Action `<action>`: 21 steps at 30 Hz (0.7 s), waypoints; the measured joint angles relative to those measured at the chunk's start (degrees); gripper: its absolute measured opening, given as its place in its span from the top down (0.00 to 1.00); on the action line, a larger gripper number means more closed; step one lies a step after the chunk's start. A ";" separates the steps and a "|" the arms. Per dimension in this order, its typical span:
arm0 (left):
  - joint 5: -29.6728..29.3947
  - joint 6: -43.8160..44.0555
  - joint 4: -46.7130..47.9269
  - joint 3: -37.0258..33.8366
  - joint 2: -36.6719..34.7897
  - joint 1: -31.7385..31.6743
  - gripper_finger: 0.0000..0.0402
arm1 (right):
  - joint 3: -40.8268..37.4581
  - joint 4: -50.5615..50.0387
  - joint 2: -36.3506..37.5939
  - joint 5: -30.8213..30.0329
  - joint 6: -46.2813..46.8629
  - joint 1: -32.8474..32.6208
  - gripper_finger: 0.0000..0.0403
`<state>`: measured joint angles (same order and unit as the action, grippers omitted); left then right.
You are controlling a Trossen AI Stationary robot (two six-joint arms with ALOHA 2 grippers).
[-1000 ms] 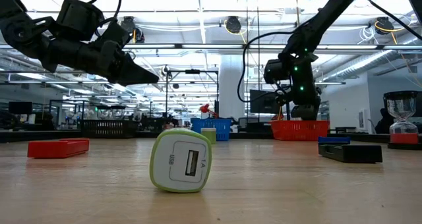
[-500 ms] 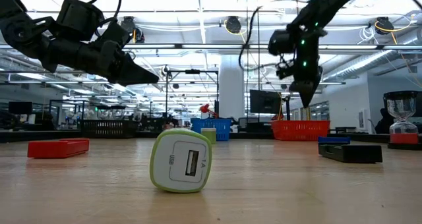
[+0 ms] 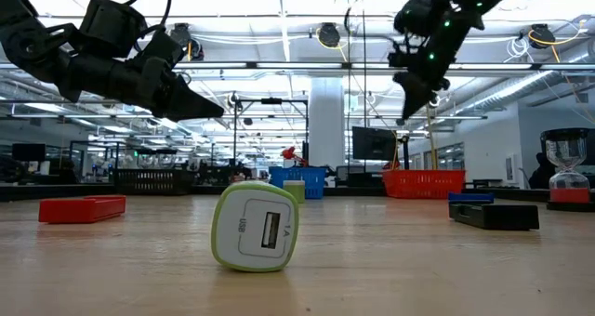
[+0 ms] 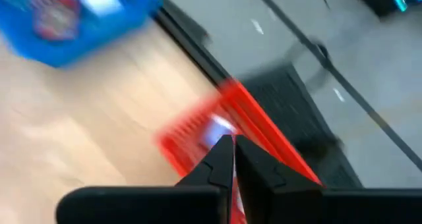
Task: Pick & Place Office items
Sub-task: Put the red digital clock into the blue basket
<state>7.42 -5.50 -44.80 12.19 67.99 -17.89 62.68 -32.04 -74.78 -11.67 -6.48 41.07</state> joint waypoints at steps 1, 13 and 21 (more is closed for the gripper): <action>0.02 -0.02 0.00 0.00 0.00 0.00 0.91 | -1.59 2.66 1.35 1.65 -0.14 -0.62 0.97; 0.02 -0.02 0.00 0.00 0.00 -0.02 0.91 | -23.70 33.71 18.16 15.21 6.78 -6.89 1.00; 0.03 -0.02 -0.51 0.00 0.00 -0.02 0.91 | -36.02 58.38 24.32 16.39 13.97 -11.22 0.98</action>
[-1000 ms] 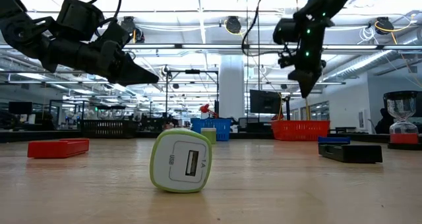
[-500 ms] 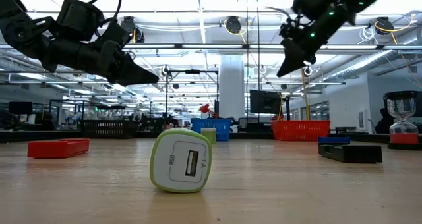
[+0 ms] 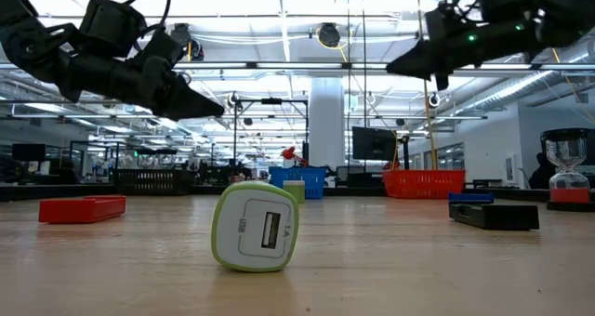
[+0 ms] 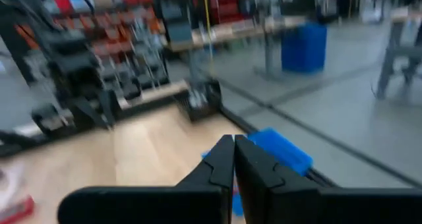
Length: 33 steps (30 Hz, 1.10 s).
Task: Pick & Place Office items
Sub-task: Put the red digital clock into the blue basket
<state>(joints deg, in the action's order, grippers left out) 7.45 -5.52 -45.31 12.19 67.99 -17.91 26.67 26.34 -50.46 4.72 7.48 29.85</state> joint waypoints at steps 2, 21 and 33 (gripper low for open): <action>-0.01 0.66 -0.89 0.00 0.00 0.00 0.91 | -3.88 7.75 0.52 -0.01 0.49 -0.46 0.98; -2.14 13.12 13.57 9.22 0.00 6.34 0.91 | -13.19 25.58 3.06 -0.14 -1.86 -0.25 1.00; -21.04 13.24 40.63 19.91 0.98 19.40 0.91 | -13.19 33.69 3.06 0.08 -1.09 -2.62 1.00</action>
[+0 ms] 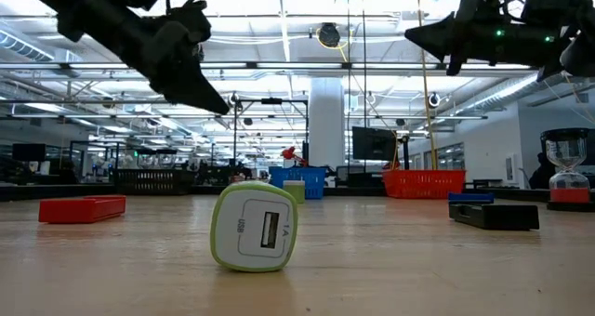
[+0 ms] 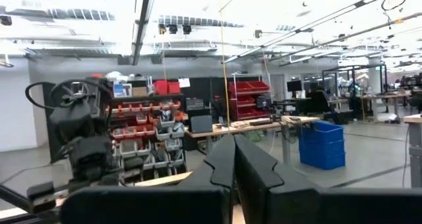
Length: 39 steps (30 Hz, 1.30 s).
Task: Pick & Place Office items
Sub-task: Put the red digital clock into the blue basket
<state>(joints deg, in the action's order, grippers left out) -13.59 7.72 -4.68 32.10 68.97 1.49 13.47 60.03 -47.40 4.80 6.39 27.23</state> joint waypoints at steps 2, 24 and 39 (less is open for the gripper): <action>-0.49 2.03 1.30 0.02 0.02 1.78 0.91 | 0.00 0.27 0.00 -0.01 0.00 -0.20 1.00; -2.80 32.25 17.06 0.04 0.02 15.61 0.91 | 0.00 0.02 -0.04 -0.11 -1.22 -0.36 1.00; -0.50 42.49 36.98 12.07 0.36 17.71 0.91 | 3.61 -14.94 -2.11 9.73 -6.29 -0.36 1.00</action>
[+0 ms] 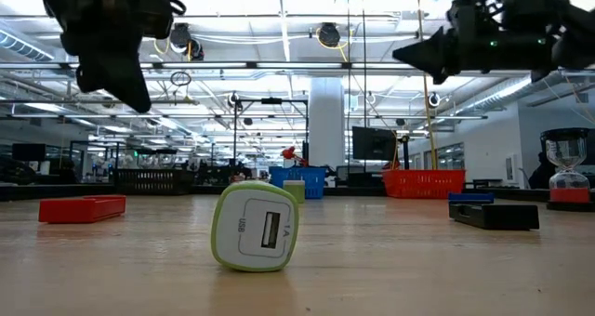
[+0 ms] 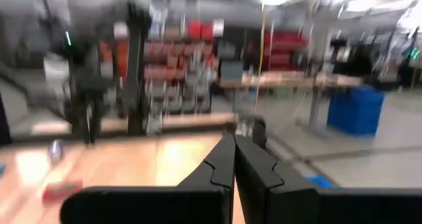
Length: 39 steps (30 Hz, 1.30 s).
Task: Pick & Place Office items
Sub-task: Put the red digital clock into the blue basket
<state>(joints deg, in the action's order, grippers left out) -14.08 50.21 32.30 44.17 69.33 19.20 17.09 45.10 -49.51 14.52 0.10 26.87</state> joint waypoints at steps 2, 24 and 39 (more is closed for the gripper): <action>0.74 2.55 0.12 0.79 0.62 0.72 0.91 | 2.29 -5.99 -0.22 0.64 -1.07 -0.04 1.00; 7.84 26.01 7.19 11.78 18.24 8.47 0.76 | 3.62 -2.95 -1.36 0.35 -1.45 -4.28 1.00; 11.08 28.92 11.18 14.18 27.93 7.35 0.22 | 3.62 -3.31 -1.36 0.35 -1.45 -4.28 1.00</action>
<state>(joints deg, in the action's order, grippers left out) -3.01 79.13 43.48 58.35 97.26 26.55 20.71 41.79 -50.87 14.87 -1.34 22.59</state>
